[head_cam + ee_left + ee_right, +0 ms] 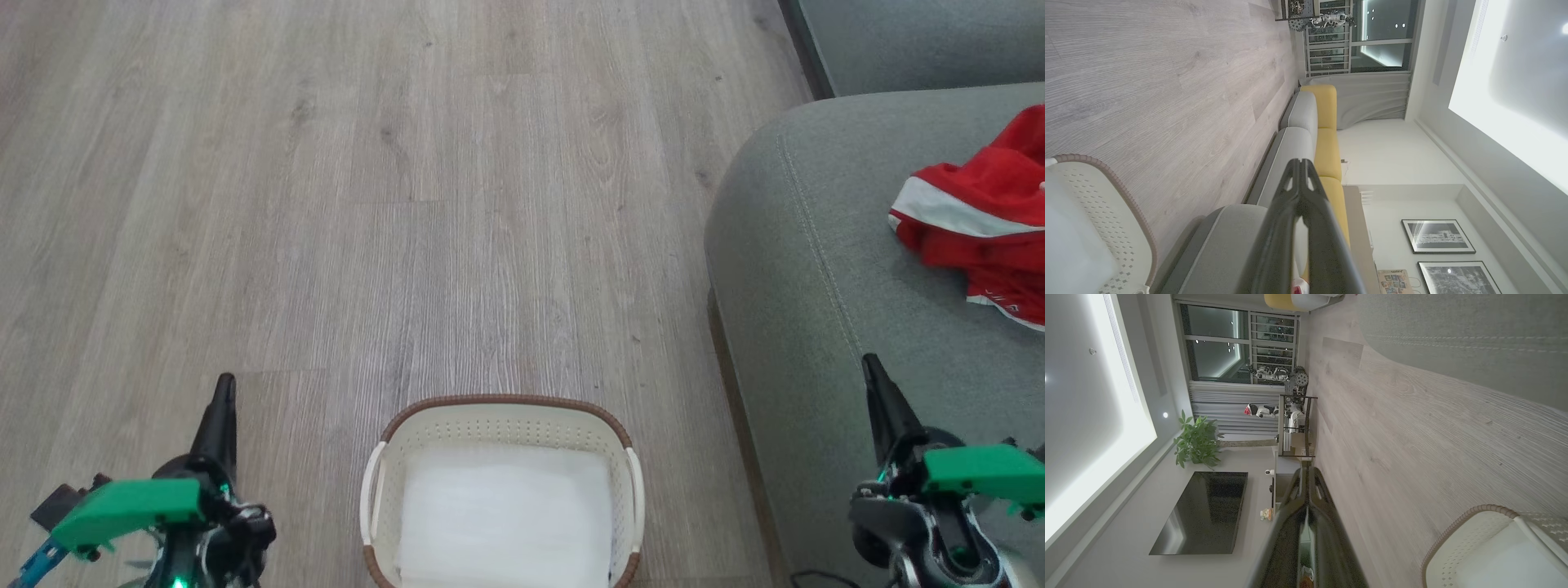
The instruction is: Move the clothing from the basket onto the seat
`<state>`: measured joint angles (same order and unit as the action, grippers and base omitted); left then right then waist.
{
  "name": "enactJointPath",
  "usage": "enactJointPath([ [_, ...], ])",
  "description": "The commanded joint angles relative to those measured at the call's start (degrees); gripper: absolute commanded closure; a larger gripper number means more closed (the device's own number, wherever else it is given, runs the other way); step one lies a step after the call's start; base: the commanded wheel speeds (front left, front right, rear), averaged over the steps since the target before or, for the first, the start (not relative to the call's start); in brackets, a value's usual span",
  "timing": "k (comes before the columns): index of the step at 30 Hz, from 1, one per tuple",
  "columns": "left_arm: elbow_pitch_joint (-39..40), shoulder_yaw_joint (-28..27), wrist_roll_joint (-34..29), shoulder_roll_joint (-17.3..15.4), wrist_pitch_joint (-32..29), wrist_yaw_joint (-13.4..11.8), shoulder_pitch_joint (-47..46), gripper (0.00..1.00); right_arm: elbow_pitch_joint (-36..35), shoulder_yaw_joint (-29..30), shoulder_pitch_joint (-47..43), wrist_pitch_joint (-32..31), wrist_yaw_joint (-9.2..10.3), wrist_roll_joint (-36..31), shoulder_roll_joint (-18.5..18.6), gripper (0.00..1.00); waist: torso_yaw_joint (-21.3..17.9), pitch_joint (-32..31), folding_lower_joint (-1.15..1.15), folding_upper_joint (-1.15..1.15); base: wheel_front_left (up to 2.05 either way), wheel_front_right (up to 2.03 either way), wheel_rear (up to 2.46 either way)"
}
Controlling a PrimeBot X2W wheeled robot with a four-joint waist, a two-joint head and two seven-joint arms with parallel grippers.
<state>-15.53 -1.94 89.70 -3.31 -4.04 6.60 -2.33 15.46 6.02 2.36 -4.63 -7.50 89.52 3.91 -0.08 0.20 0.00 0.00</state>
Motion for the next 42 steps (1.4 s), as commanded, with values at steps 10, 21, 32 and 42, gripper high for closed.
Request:
enactJointPath([
  [10, 1.5, -3.1, 3.7, -0.6, -1.3, 0.9, -3.7, 1.00, -1.5, -0.1, 3.8, -1.3, 0.01, 3.2, -0.5, 1.00, 0.1, 0.0, 0.00, 0.00, 0.00, 0.00, 0.00],
  [21, 1.5, -3.3, 3.5, -0.5, -1.4, 0.9, -3.7, 1.00, -1.5, 0.0, 3.8, -1.4, 0.01, 3.1, -0.6, 1.00, 0.1, 0.0, 0.00, 0.00, 0.00, 0.00, 0.00],
  [32, 1.5, -3.5, 3.4, -0.4, -1.6, 0.9, -3.8, 1.00, -1.5, 0.1, 3.8, -1.5, 0.01, 3.0, -0.7, 1.00, 0.1, 0.0, 0.00, 0.00, 0.00, 0.00, 0.00],
  [42, 1.5, -3.6, 3.2, -0.3, -1.7, 0.9, -3.8, 1.00, -1.5, 0.1, 3.8, -1.5, 0.01, 3.0, -0.7, 1.00, 0.1, 0.0, 0.00, 0.00, 0.00, 0.00, 0.00],
])
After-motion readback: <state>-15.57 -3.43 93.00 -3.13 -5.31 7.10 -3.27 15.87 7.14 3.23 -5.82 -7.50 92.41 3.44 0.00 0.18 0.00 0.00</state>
